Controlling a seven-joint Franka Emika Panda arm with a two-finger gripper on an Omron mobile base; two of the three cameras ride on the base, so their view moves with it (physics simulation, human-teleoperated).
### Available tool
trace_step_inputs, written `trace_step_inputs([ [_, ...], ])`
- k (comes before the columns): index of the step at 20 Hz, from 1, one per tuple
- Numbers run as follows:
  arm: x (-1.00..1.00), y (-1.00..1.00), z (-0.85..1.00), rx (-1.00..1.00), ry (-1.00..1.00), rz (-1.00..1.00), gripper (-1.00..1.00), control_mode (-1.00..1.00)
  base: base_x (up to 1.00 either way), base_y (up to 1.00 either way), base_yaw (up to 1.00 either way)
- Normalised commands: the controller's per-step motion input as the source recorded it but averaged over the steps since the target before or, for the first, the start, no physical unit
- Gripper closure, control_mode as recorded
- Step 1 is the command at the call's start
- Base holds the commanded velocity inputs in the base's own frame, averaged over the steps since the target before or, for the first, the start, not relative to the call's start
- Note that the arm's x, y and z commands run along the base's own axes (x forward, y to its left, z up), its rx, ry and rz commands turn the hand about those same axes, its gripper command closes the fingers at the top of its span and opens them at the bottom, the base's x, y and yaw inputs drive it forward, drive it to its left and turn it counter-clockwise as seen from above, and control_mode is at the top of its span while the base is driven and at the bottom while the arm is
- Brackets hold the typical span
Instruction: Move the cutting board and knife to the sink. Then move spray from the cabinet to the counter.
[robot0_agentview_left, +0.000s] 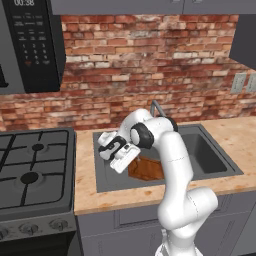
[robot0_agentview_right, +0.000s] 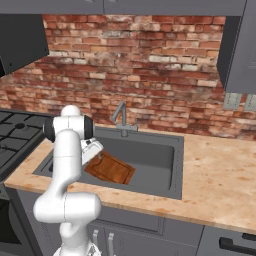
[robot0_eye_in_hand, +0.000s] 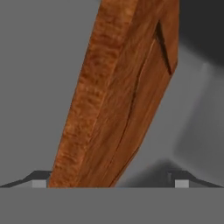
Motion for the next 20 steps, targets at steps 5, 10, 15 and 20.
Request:
trace_step_inputs([
  [5, 0.05, 0.07, -0.04, 0.09, -0.06, 0.04, -1.00, -1.00, 0.00, 0.00, 0.00],
  [10, 0.01, 0.09, 0.00, 0.12, -0.11, 0.05, -1.00, -1.00, 0.00, 0.00, 0.00],
  [15, 0.00, 0.11, 0.02, 0.13, -0.12, 0.07, -1.00, -1.00, 0.00, 0.00, 0.00],
  [20, -0.08, 0.01, 0.06, 0.11, -0.10, 0.08, -1.00, -1.00, 0.00, 0.00, 0.00],
])
